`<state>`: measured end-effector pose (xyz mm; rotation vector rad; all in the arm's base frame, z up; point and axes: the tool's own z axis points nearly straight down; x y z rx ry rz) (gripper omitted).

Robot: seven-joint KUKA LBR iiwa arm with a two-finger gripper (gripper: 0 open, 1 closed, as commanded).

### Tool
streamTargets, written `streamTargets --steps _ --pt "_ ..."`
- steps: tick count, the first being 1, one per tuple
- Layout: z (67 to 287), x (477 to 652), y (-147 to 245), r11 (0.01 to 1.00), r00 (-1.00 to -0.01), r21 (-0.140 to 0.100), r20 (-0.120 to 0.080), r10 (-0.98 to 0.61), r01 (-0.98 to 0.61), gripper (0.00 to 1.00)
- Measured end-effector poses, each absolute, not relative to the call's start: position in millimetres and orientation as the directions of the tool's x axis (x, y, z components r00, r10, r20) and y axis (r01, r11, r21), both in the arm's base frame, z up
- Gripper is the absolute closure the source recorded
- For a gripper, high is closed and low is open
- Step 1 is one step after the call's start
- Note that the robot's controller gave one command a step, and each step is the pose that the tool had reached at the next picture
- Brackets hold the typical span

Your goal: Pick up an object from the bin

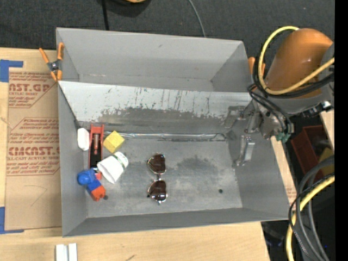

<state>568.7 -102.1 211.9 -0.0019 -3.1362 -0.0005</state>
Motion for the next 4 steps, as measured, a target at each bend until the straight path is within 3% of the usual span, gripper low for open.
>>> streamTargets --steps 1,2,3,4 --pt "217 570.1 -102 1.0 -1.0 -0.001 -0.002 0.0 0.0 0.0" --pt "177 568.1 -91 1.0 -1.0 -0.002 -0.008 -0.004 -0.004 0.0" --pt "143 575.2 -39 0.998 -0.998 -0.002 -0.001 -0.059 -0.059 0.0" --pt "115 579.3 -10 0.98 -0.98 0.001 -0.01 -0.2 -0.2 0.0"
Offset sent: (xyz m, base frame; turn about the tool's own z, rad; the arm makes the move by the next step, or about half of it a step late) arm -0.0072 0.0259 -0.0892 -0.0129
